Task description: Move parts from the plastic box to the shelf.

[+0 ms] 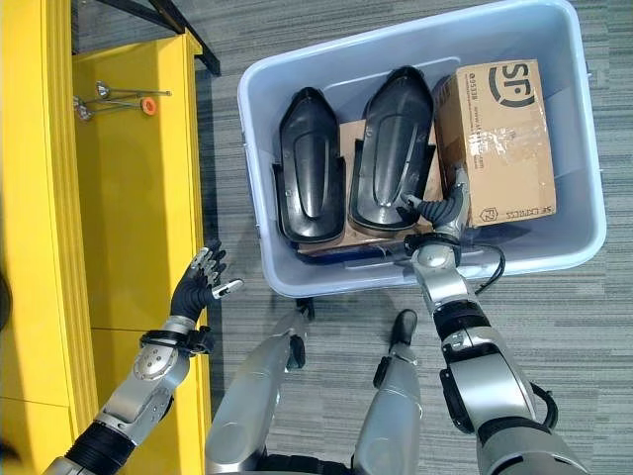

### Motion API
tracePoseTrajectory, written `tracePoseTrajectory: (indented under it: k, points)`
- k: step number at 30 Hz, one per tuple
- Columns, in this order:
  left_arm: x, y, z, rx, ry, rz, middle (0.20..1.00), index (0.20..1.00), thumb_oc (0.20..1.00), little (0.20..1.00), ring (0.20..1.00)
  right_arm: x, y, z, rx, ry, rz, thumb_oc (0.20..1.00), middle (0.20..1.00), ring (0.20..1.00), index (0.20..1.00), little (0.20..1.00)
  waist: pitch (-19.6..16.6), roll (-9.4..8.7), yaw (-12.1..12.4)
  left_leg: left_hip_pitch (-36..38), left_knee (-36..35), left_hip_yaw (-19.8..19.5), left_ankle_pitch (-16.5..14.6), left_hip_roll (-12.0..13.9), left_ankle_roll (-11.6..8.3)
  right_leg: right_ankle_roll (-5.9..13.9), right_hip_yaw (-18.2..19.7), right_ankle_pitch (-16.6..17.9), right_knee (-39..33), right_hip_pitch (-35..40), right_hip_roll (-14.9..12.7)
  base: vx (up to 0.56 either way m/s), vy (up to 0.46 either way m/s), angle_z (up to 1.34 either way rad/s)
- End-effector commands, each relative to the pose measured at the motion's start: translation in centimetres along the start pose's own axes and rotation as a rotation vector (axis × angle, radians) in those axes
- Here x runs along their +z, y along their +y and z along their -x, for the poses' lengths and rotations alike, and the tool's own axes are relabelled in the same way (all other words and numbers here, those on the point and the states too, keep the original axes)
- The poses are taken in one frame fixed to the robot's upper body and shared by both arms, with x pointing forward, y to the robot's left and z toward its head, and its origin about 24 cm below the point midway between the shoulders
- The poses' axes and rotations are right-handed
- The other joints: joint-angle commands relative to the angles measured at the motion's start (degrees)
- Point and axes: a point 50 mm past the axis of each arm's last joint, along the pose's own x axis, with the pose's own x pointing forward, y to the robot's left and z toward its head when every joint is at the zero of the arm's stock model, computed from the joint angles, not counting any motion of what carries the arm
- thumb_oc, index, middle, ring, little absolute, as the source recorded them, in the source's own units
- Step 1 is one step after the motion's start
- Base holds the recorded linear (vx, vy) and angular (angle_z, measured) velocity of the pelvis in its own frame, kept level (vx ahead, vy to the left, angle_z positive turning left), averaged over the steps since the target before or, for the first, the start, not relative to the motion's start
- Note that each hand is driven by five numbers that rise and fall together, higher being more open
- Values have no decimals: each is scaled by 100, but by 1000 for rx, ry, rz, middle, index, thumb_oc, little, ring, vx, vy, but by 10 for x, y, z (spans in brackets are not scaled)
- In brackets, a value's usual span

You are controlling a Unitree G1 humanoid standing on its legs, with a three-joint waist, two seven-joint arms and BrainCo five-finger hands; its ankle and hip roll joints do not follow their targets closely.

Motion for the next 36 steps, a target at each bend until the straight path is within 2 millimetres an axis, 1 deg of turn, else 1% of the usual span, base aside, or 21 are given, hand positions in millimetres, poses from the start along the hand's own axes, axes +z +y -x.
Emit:
tracePoseTrajectory:
  k: [1, 5, 8, 9, 10, 11, 17, 18, 19, 22, 24, 27, 35, 36]
  points:
    - [28, -3, -1, -30, -133, 19, 1000, 1000, 1000, 1000, 1000, 24, -18, -16, -80, -72, -60, 1000, 1000, 1000, 1000, 1000, -17, -61, 26, -177, 723, -148, -447, 686, -728, 107, -165, 1121, -467, -55, -564, 0, 0, 0]
    - [29, -6, -2, -41, -137, 21, 1000, 1000, 1000, 1000, 1000, 27, -25, -26, -98, -41, -35, 1000, 1000, 1000, 1000, 1000, 41, -29, 40, -246, 768, -153, -481, 663, -717, 109, -123, 1121, -430, -120, -558, 0, 0, 0]
    - [33, -8, -5, -46, -152, 24, 1000, 1000, 1000, 1000, 1000, 23, -26, -30, -89, -5, 1, 1000, 1000, 1000, 1000, 1000, 76, 7, 45, -362, 851, -184, -508, 650, -699, 88, -84, 1090, -408, -168, -536, 0, 0, 0]
    - [33, -8, -6, -44, -153, 22, 1000, 1000, 1000, 1000, 1000, 21, -26, -31, -81, -1, 25, 1000, 1000, 1000, 1000, 1000, 77, 12, 42, -413, 900, -210, -532, 648, -689, 80, -63, 1069, -401, -189, -520, 93, -22, 1]
    - [33, -8, -6, -45, -155, 21, 1000, 1000, 1000, 1000, 1000, 20, -25, -30, -77, 0, 31, 1000, 1000, 1000, 1000, 1000, 66, 9, 52, -371, 926, -268, -670, 649, -743, 114, -28, 955, -386, -142, -499, 0, 0, 0]
    - [33, -9, -7, -44, -157, 22, 1000, 1000, 1000, 1000, 1000, 19, -25, -30, -73, 2, 39, 1000, 1000, 1000, 1000, 1000, 77, 7, 43, -460, 941, -230, -545, 643, -682, 66, -49, 1057, -399, -209, -502, 9, -5, 4]
    - [36, -10, -9, -46, -170, 21, 1000, 1000, 1000, 1000, 1000, 15, -22, -30, -50, 16, 97, 1000, 1000, 1000, 1000, 1000, 77, 2, 68, -594, 1027, -310, -581, 604, -659, 42, -20, 1031, -421, -236, -454, -6, -10, 8]
    - [37, -10, -9, -47, -175, 19, 1000, 1000, 1000, 1000, 1000, 11, -21, -29, -43, 30, 117, 1000, 1000, 1000, 1000, 1000, 77, -9, 91, -637, 1049, -335, -589, 599, -652, 41, -23, 1028, -432, -249, -445, 77, -23, 3]
    - [37, -10, -9, -49, -175, 19, 1000, 1000, 1000, 1000, 1000, 10, -21, -29, -38, 33, 139, 1000, 1000, 1000, 1000, 1000, 73, -9, 115, -578, 1070, -389, -741, 597, -707, 81, -1, 904, -421, -175, -427, 76, -30, 2]
    - [37, -11, -10, -50, -177, 17, 1000, 1000, 1000, 1000, 1000, 9, -21, -30, -30, 36, 164, 1000, 1000, 1000, 1000, 1000, 74, -6, 134, -615, 1089, -418, -750, 577, -696, 77, -12, 900, -424, -174, -422, 28, -11, 4]
    - [40, -12, -11, -56, -187, 13, 1000, 1000, 1000, 1000, 1000, 5, -23, -31, -24, 58, 203, 1000, 1000, 1000, 1000, 1000, 74, -2, 177, -687, 1118, -474, -761, 545, -681, 72, -21, 895, -434, -178, -413, -2, -20, 4]
    - [40, -11, -12, -55, -188, 9, 1000, 1000, 1000, 1000, 1000, 6, -26, -34, -27, 62, 230, 1000, 1000, 1000, 1000, 1000, 75, 1, 206, -748, 1120, -509, -760, 515, -672, 76, -30, 895, -457, -188, -400, 1, -13, 10]
    - [42, -13, -14, -54, -195, 11, 1000, 1000, 1000, 1000, 1000, 6, -33, -38, -45, 89, 248, 1000, 1000, 1000, 1000, 1000, 77, 16, 273, -874, 1155, -604, -770, 446, -635, 72, -34, 900, -487, -201, -394, -5, 5, 7]
    - [42, -13, -15, -55, -197, 11, 1000, 1000, 1000, 1000, 1000, 7, -34, -38, -48, 85, 251, 708, 708, 708, 708, 708, 77, 18, 262, -965, 1134, -563, -615, 430, -575, 35, -61, 1019, -509, -284, -409, -69, 31, 3]
